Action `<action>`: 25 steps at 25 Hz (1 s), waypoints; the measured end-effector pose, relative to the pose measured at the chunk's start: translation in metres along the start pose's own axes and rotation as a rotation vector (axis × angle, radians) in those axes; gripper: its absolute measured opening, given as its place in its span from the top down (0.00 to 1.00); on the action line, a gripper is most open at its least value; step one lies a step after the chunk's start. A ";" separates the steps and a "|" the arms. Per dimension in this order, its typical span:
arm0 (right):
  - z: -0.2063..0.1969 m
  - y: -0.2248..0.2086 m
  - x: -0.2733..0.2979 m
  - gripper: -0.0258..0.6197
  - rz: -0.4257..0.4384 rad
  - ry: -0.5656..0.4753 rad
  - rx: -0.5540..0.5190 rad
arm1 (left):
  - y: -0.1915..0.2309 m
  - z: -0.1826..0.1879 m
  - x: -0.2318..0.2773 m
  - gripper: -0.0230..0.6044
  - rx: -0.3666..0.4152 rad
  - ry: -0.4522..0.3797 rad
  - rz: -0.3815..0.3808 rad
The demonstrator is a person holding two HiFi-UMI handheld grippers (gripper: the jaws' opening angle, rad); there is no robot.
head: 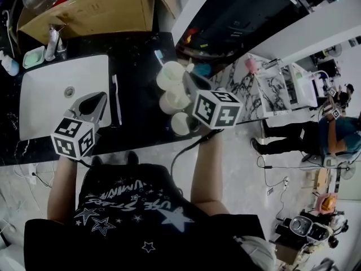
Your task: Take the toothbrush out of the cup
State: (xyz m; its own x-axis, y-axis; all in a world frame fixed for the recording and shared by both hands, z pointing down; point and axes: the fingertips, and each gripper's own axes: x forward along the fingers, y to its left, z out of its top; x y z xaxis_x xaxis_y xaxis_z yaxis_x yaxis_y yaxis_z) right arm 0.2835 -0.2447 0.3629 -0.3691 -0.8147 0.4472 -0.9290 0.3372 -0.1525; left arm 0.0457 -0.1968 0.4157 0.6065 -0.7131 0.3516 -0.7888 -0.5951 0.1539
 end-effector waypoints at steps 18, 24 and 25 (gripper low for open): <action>0.064 0.067 -0.029 0.94 0.012 -0.148 -0.098 | 0.032 0.001 -0.033 0.95 0.014 0.001 -0.044; 0.042 0.111 -0.002 0.94 0.105 -0.080 -0.083 | 0.043 -0.006 -0.047 0.95 0.011 0.008 -0.045; 0.036 0.115 0.004 0.94 0.114 -0.065 -0.074 | 0.045 -0.007 -0.049 0.95 0.009 0.009 -0.045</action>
State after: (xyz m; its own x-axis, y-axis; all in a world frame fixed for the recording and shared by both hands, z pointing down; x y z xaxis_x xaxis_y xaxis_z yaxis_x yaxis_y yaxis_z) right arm 0.1739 -0.2255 0.3154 -0.4752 -0.7970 0.3727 -0.8774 0.4610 -0.1329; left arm -0.0208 -0.1860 0.4122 0.6407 -0.6817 0.3531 -0.7595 -0.6302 0.1613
